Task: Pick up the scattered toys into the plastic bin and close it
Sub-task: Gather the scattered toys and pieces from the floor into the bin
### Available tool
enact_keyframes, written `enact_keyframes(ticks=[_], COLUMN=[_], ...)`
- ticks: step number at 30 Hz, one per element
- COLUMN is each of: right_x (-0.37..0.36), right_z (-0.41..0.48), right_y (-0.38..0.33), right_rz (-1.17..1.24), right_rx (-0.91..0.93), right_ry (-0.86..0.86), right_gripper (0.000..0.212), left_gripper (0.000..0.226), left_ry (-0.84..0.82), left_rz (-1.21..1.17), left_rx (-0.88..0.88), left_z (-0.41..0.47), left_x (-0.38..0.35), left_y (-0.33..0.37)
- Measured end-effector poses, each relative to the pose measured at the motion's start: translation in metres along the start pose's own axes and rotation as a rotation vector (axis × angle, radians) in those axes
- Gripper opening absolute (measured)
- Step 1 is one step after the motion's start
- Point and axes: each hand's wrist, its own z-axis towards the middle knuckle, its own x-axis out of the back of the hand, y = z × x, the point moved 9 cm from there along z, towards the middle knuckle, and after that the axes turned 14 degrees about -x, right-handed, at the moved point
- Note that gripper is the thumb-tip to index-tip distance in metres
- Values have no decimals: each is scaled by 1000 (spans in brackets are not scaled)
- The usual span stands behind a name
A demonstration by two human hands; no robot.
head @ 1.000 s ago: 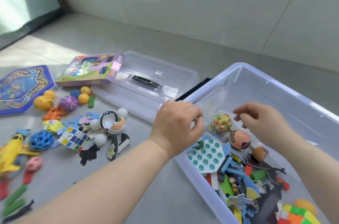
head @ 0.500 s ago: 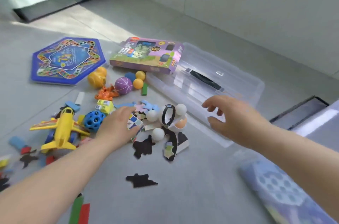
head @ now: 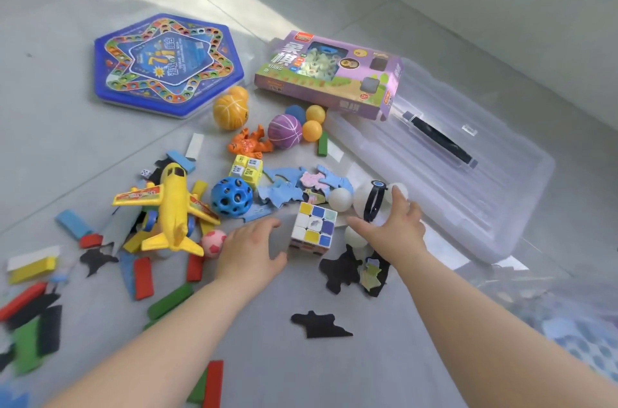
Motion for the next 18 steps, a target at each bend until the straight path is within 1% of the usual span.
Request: enact_keyframes(ticks=[2, 5, 7, 9, 12, 14, 18], right_x=[0, 1, 1, 3, 6, 8, 23], right_z=[3, 11, 15, 18, 24, 27, 21], right_y=[-6, -11, -15, -16, -12, -5, 9], right_rz=[-40, -61, -110, -182, -198, -172, -52], right_rx=[4, -42, -56, -36, 23, 58, 113], right_ry=[37, 65, 101, 147, 134, 109, 125], right_gripper=[94, 92, 88, 79, 52, 46, 42], left_gripper=[57, 74, 87, 93, 85, 77, 73], left_ry=[-27, -61, -131, -199, -242, -225, -140], left_rz=[-37, -55, 5, 120, 227, 215, 49], left_rx=[-76, -202, -247, -278, -259, -223, -135], left_z=[-5, -6, 1, 15, 34, 40, 25], left_x=[0, 0, -4, -10, -14, -15, -12], left_y=[7, 30, 45, 55, 53, 47, 36])
